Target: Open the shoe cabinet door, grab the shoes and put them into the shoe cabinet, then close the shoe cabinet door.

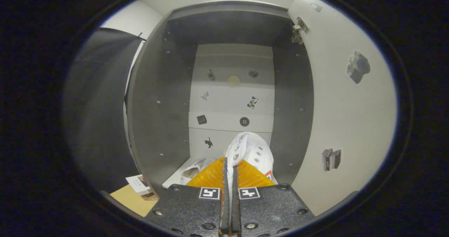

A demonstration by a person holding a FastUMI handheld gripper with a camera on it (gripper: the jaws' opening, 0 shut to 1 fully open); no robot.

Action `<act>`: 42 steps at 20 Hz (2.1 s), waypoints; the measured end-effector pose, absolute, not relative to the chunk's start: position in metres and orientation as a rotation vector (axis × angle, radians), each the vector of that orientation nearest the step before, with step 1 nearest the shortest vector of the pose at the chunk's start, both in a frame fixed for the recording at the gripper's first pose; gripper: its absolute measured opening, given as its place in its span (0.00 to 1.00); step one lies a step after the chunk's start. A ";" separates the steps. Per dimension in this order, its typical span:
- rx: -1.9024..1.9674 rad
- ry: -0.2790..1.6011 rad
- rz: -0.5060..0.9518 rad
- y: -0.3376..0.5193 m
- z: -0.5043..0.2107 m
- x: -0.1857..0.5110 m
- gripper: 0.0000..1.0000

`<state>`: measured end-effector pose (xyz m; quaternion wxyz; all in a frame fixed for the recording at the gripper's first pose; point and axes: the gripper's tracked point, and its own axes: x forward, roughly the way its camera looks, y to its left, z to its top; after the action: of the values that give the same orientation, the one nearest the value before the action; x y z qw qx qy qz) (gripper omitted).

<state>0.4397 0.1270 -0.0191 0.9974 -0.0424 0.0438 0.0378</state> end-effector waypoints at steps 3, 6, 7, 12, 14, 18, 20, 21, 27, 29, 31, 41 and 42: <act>-0.118 0.126 0.026 0.119 -0.034 0.481 0.06; -0.155 0.168 -0.002 0.112 -0.050 0.519 0.06; -0.154 0.185 -0.003 0.111 -0.057 0.529 0.06; -0.194 0.267 0.044 0.116 -0.100 0.571 0.06; -0.233 0.287 0.062 0.117 -0.111 0.580 0.08; -0.300 0.234 0.036 0.111 -0.100 0.582 0.25; -0.325 0.215 0.008 0.108 -0.092 0.575 0.40; -0.316 0.215 0.011 0.110 -0.090 0.570 0.43; -0.191 0.196 0.031 0.121 -0.083 0.524 0.56; -0.138 0.196 0.010 0.121 -0.086 0.502 0.69; -0.108 0.177 -0.024 0.118 -0.086 0.481 0.83; -0.026 0.199 0.009 0.132 -0.062 0.324 1.00; -0.020 0.205 0.017 0.134 -0.060 0.304 1.00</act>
<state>0.3043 0.1337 -0.0596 0.9947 -0.0100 0.1024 0.0085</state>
